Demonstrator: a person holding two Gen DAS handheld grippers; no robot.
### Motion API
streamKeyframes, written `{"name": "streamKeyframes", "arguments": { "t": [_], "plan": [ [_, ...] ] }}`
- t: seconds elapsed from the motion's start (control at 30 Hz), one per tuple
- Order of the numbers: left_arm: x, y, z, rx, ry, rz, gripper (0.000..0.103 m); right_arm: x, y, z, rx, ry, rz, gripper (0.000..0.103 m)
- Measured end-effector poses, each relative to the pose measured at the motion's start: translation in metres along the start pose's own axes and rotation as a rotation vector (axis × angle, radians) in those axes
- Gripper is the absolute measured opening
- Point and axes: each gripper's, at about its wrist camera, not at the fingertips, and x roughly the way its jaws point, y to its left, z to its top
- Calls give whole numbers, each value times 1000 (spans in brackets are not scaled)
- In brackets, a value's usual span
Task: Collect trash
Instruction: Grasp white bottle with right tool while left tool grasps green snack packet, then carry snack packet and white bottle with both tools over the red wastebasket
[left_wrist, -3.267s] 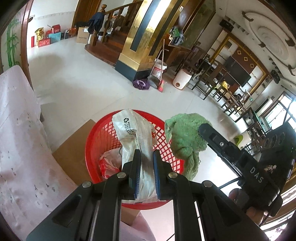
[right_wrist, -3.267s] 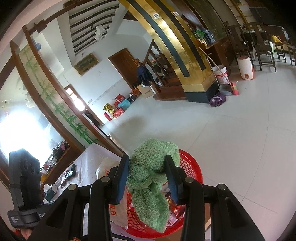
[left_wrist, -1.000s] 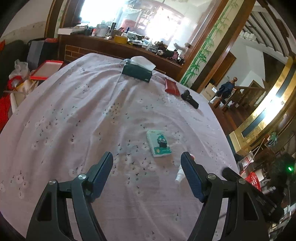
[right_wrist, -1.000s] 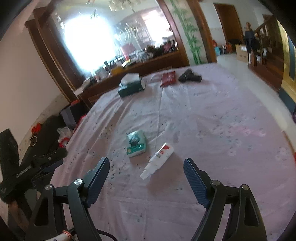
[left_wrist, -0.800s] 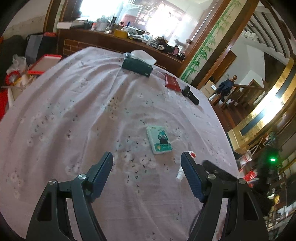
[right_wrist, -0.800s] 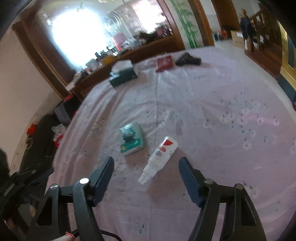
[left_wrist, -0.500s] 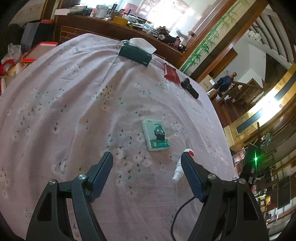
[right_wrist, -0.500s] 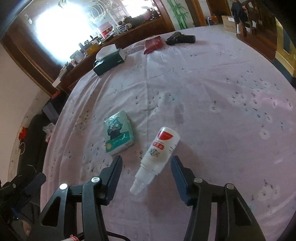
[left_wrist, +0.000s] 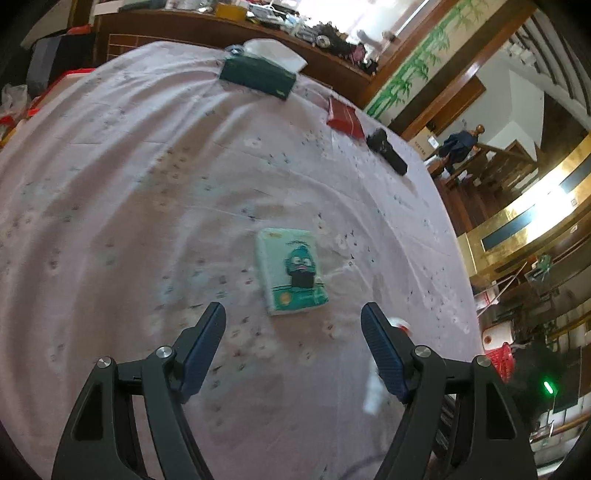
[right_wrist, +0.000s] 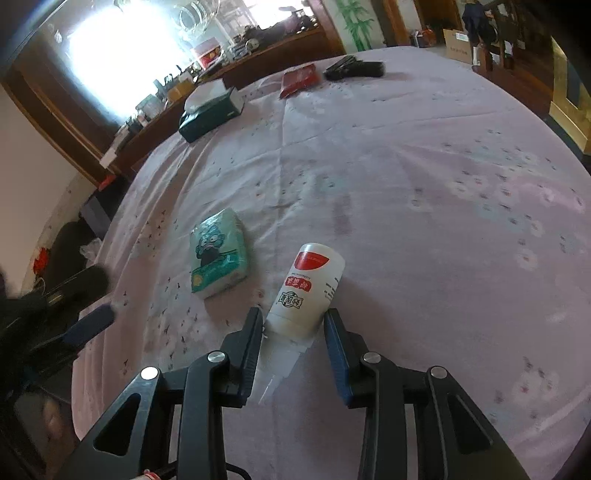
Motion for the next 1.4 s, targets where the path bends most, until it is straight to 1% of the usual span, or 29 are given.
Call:
{"name": "streamKeyframes", "arguments": {
  "t": [0.07, 0.1, 0.13, 0.2, 0.27, 0.33, 0.47, 0.53, 0.57, 0.67, 0.7, 0.73, 0.8, 0.83, 0.87, 0.97, 1.17, 1.27, 1.4],
  "plan": [
    [18, -12, 4, 32, 24, 27, 74, -17, -12, -4, 6, -33, 5, 36],
    [24, -17, 6, 47, 22, 39, 74, -23, -15, -6, 8, -42, 9, 36],
    [32, -21, 9, 57, 20, 66, 74, -32, -21, -8, 12, -57, 13, 36],
    [45, -26, 15, 59, 22, 103, 74, -45, -28, -10, 16, -83, 20, 36],
    [60, -28, 21, 59, 29, 160, 74, -57, -34, -10, 13, -106, 22, 36],
    [70, -28, 23, 71, 39, 199, 74, -70, -40, -9, 7, -137, 25, 36],
    [83, -29, 20, 94, 57, 251, 74, -88, -50, -9, 14, -177, 40, 36],
    [85, -35, 15, 131, 40, 290, 73, -91, -53, -9, 17, -181, 46, 36],
    [87, -37, 13, 148, 35, 308, 71, -94, -55, -9, 16, -184, 51, 36],
    [86, -41, 7, 194, 26, 353, 57, -103, -57, -13, 10, -200, 52, 36],
    [84, -42, 6, 206, 28, 358, 48, -106, -58, -13, 10, -206, 53, 36],
    [82, -41, 4, 212, 43, 350, 44, -112, -59, -15, 12, -216, 55, 36],
    [75, -39, 1, 198, 75, 303, 38, -122, -62, -19, 14, -231, 54, 36],
    [69, -39, -2, 192, 80, 278, 37, -128, -64, -21, 18, -242, 54, 36],
    [58, -40, -7, 190, 70, 250, 37, -132, -65, -23, 22, -249, 54, 36],
    [28, -50, -23, 212, 13, 205, 37, -149, -68, -29, 32, -273, 48, 36],
    [-45, -84, -63, 284, -101, 97, 38, -179, -73, -44, 45, -318, 33, 36],
    [-76, -104, -81, 327, -145, 52, 38, -196, -76, -53, 52, -346, 23, 36],
    [-104, -132, -100, 385, -186, -10, 38, -225, -78, -67, 57, -393, 2, 36]
  ]
}}
